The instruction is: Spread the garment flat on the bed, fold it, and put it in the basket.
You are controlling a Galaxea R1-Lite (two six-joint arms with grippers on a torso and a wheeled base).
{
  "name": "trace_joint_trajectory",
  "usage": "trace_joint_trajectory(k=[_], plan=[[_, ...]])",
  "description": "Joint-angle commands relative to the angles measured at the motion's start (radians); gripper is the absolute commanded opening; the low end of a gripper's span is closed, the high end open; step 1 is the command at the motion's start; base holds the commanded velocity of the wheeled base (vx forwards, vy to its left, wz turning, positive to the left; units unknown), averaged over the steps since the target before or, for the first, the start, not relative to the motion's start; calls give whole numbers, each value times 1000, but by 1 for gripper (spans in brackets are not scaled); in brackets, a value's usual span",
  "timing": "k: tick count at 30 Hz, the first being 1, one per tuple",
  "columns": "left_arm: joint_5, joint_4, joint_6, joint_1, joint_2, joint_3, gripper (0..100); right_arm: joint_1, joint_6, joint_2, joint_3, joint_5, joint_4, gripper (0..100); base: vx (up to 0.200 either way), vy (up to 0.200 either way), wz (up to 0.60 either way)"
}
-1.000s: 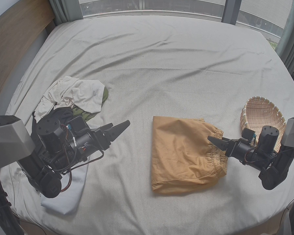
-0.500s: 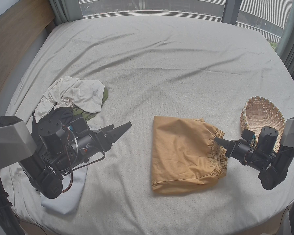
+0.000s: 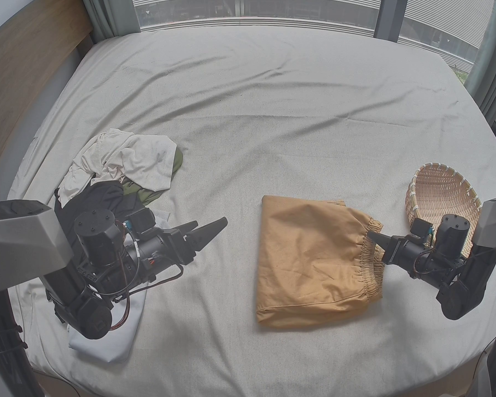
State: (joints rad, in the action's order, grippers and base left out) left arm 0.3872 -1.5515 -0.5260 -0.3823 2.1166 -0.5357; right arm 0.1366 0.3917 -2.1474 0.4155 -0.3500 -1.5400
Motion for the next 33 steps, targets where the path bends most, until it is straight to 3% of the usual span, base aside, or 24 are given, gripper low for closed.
trace_joint_trajectory(k=[1, 12, 13, 21, 33], plan=[[-5, -1, 3, -10, 26, 0, 100, -9, -2, -15, 2, 3, 0, 0, 0, 0, 0], [-5, -1, 6, -10, 25, 0, 100, -11, -7, -17, 3, 3, 0, 0, 0, 0, 0], [-5, -1, 6, -10, 25, 0, 100, -11, -19, -15, 3, 5, 0, 100, 0, 0, 0], [-7, -1, 6, -10, 22, -1, 100, -3, -27, 84, -77, 55, 3, 100, 0, 0, 0], [-7, -1, 6, -9, 19, -4, 100, -9, -28, 75, -230, 62, 15, 100, 0, 0, 0]])
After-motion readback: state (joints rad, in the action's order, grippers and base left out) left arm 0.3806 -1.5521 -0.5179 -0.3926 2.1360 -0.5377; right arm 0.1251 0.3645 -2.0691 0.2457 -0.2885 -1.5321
